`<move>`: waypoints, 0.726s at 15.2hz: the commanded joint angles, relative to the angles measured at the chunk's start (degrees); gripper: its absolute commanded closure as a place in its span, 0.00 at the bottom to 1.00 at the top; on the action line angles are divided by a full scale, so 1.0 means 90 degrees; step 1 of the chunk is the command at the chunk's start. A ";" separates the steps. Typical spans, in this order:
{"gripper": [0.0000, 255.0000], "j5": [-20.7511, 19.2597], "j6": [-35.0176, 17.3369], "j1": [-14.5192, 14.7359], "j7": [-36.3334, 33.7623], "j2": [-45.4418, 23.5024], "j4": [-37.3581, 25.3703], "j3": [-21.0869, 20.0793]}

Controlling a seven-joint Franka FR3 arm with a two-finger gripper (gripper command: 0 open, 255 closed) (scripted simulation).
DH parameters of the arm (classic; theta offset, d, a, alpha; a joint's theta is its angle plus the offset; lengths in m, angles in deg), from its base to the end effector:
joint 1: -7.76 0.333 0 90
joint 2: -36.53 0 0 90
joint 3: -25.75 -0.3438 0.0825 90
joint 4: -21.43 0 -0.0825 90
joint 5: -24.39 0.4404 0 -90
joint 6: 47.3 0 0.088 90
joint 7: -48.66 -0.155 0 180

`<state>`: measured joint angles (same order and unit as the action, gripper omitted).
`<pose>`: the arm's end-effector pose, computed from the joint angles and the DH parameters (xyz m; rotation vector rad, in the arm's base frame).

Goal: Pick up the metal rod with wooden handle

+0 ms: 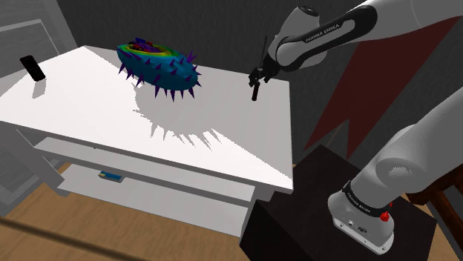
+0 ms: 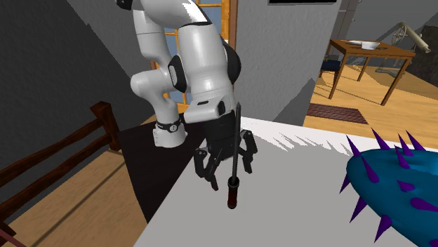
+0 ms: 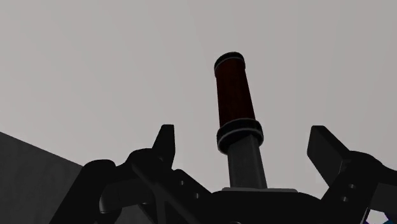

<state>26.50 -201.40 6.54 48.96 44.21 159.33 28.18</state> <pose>0.5674 -0.0365 0.3572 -3.0568 0.1361 -0.6478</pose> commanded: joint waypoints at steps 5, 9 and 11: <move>1.00 0.0001 -0.0034 0.0001 0.0000 -0.0009 0.0021 -0.0001; 1.00 0.0002 -0.0037 0.0001 0.0000 -0.0011 0.0022 -0.0001; 1.00 -0.0008 0.0062 -0.0002 -0.0006 0.0039 -0.0028 0.0000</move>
<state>26.47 -201.27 6.52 48.96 44.46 159.39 28.20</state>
